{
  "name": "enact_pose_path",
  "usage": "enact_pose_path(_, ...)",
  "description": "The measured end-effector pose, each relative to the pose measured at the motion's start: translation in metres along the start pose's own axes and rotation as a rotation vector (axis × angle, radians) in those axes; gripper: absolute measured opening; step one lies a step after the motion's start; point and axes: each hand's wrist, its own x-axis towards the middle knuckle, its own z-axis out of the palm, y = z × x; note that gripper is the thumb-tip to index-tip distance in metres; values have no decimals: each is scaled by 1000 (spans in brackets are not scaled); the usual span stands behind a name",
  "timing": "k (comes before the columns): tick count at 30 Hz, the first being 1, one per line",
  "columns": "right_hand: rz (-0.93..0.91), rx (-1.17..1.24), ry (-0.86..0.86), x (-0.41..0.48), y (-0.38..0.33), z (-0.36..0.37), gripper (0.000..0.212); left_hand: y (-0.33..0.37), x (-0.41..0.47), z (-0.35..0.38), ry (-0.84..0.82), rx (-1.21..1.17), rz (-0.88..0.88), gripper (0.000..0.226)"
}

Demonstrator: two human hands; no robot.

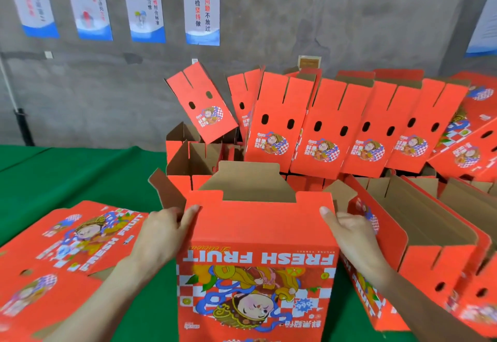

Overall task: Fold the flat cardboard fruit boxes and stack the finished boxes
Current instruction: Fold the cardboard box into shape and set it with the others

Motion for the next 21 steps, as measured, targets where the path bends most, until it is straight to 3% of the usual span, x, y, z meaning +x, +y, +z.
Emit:
enact_pose_path(7,-81,-192,103,-13,13,6,59,-6,-12,3,-42,24,38,33)
enact_pose_path(11,-30,-194,119,-16,11,6,22,-4,-15,0,-38,35,9,40)
enact_pose_path(12,-10,-217,104,-16,10,5,21,-3,-15,-1,-61,45,5,40)
enact_pose_path(14,22,-260,48,-18,9,1,46,-2,-15,-1,-103,67,8,36)
enact_pose_path(15,-3,-269,28,-18,8,0,45,-2,-14,-1,-111,70,12,33)
enact_pose_path(18,-141,-304,-61,-17,7,-3,17,-4,-13,1,-138,20,36,29)
enact_pose_path(21,-149,-413,-285,-9,6,-8,24,-6,-11,2,-179,16,42,39)
